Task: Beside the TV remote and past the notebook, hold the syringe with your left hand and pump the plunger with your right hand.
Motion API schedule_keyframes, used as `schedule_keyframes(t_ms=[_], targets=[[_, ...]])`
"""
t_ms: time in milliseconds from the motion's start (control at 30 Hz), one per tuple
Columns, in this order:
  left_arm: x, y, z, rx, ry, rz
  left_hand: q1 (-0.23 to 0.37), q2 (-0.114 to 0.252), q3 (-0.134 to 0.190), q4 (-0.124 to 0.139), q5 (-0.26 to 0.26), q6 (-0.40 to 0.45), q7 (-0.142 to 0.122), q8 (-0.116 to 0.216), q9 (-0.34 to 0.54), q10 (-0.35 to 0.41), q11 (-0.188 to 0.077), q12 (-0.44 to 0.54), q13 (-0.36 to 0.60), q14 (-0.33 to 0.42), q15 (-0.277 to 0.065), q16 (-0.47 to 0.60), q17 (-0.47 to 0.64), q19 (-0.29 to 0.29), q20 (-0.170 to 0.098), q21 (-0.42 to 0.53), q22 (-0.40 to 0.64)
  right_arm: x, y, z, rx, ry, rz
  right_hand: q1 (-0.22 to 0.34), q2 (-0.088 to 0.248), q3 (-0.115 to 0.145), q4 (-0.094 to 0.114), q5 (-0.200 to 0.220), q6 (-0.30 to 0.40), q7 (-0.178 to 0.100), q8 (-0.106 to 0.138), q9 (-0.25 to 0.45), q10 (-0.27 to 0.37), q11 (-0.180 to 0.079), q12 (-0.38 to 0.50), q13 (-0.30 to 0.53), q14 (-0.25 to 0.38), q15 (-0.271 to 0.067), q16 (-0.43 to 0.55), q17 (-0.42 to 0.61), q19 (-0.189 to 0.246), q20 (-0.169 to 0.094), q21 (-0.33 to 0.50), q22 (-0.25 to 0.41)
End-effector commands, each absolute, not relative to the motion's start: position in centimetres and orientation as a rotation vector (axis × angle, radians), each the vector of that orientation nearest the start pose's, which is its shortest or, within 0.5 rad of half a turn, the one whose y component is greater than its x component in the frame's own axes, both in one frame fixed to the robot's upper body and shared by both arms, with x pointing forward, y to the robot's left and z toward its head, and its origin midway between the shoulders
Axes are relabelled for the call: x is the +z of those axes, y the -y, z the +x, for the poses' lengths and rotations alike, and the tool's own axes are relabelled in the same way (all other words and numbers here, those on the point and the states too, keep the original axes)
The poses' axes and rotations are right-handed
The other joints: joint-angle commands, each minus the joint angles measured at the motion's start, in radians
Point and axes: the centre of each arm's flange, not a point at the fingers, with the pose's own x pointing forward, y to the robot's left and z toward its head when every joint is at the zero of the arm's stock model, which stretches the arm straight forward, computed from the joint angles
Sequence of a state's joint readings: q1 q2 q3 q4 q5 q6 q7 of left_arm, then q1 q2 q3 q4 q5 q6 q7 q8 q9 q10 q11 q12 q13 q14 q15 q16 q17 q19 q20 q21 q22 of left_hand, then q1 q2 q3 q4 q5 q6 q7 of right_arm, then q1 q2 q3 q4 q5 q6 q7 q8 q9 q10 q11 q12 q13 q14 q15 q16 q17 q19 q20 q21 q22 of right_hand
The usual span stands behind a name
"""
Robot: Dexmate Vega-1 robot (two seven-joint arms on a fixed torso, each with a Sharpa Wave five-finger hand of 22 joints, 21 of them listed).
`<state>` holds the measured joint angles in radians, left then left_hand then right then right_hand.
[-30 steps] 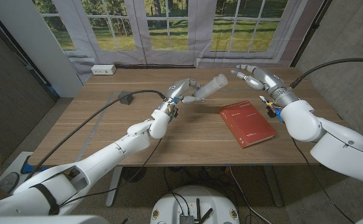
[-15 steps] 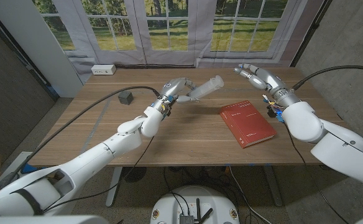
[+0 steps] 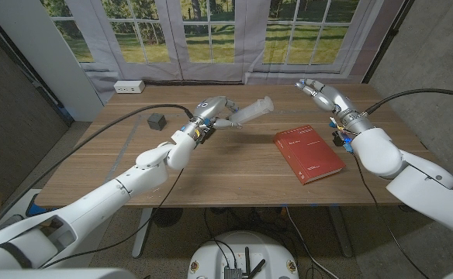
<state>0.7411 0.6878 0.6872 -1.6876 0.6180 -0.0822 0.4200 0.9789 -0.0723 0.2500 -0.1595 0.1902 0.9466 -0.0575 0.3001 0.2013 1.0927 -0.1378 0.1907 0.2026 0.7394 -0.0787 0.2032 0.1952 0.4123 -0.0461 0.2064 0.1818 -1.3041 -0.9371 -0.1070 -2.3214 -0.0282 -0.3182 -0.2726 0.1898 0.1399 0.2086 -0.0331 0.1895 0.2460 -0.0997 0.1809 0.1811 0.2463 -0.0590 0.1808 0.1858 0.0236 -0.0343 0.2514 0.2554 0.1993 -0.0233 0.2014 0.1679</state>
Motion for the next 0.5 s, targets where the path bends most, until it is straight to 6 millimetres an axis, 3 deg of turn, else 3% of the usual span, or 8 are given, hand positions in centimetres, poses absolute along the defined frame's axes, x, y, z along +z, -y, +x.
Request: schedule_keyframes(t_ms=[33, 500], targets=[[2.8, -16.2, 56.5, 0.06, 1.067, 1.317, 0.136, 0.151, 0.006, 0.007, 0.009, 0.127, -0.126, 0.009, 0.01, 0.091, -0.09, 0.008, 0.002, -0.005, -0.147, -0.002, 0.002, -0.001, 0.001, 0.002, 0.002, 3.8, 26.4, 46.4, -0.063, 0.724, -0.813, -0.007, -0.002, 0.006, -0.001, 0.002, -0.006, 0.003, 0.002, 0.0, -0.006, -0.001, 0.004, 0.004, 0.0, -0.006, -0.001, 0.0, 0.014, -0.003, 0.003, 0.001], [2.8, -18.0, 55.6, 0.009, 0.987, 1.437, 0.129, 0.154, 0.009, 0.006, 0.01, 0.124, -0.125, 0.006, 0.007, 0.088, -0.09, 0.009, 0.002, -0.007, -0.147, -0.005, -0.001, 0.0, 0.002, 0.002, 0.001, 3.7, 26.4, 47.7, -0.028, 0.725, -0.759, -0.012, -0.001, 0.009, 0.0, 0.002, -0.006, 0.005, 0.004, 0.0, -0.007, 0.005, 0.006, 0.004, 0.002, -0.005, -0.001, 0.0, 0.019, -0.003, 0.001, 0.001]])
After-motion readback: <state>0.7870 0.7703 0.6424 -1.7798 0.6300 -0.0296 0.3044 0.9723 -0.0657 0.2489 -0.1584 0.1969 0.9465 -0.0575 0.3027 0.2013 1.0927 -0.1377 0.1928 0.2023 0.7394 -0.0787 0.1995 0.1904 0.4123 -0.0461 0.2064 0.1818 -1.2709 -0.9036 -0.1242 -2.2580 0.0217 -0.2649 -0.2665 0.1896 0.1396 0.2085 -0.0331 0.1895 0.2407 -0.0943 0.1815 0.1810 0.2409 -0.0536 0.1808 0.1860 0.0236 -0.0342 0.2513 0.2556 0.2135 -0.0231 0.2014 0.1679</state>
